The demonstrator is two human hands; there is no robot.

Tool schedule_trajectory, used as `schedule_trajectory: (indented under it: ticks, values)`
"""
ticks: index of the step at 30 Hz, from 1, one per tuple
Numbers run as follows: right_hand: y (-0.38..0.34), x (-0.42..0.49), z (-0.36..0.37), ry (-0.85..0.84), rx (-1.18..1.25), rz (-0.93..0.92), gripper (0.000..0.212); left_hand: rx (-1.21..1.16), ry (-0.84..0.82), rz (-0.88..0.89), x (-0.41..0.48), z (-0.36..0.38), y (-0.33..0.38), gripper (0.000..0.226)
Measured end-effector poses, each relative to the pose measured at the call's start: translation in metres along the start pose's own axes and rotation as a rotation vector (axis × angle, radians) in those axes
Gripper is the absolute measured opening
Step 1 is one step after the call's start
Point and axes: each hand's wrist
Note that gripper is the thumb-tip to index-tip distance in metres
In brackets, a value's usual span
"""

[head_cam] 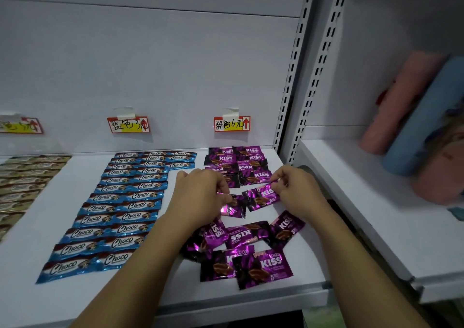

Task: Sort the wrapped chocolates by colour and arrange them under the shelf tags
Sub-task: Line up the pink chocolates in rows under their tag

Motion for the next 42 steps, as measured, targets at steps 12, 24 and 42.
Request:
schedule_trajectory:
  ticks: [12,24,42]
  values:
    - [-0.005,-0.021,0.001,0.243,-0.287,-0.144,0.032,0.172,0.166,0.048,0.000,0.003,-0.001,0.030]
    - [0.002,-0.030,0.017,-0.043,-0.323,-0.372,0.042,0.171,-0.029,0.129,-0.023,0.012,-0.004,0.042]
    - [-0.005,-0.075,0.011,-0.097,-0.118,-0.504,0.039,0.206,-0.277,0.165,-0.068,-0.020,-0.021,0.060]
Point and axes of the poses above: each hand's wrist, its own x-axis towards the middle knuckle, its own z-axis out of the palm, y = z × x, and after that the axes turned 6 degrees about -x, right-handed
